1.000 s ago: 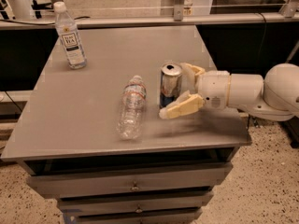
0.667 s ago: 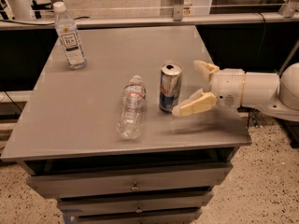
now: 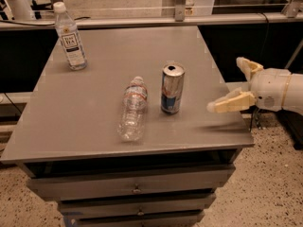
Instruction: Move redbull can near water bottle
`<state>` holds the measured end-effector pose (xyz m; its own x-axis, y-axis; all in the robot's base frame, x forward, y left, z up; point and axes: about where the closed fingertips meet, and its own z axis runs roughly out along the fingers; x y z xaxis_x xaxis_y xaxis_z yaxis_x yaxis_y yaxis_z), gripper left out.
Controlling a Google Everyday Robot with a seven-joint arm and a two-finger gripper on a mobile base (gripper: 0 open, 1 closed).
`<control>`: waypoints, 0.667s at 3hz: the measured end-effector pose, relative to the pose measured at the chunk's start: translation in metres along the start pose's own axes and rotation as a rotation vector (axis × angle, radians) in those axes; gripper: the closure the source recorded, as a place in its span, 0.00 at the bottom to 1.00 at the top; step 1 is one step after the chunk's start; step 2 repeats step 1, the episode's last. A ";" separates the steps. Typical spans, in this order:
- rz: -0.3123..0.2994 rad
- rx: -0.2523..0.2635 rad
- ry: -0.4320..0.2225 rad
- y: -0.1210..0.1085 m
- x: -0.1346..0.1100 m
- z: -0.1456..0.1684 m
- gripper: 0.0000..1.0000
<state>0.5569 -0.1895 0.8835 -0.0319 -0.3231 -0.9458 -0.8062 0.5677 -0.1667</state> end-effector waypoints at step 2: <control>0.001 0.011 0.002 -0.003 0.001 -0.004 0.00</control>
Offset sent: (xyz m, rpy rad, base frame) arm 0.0000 0.0000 0.0000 0.0000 0.0000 0.0000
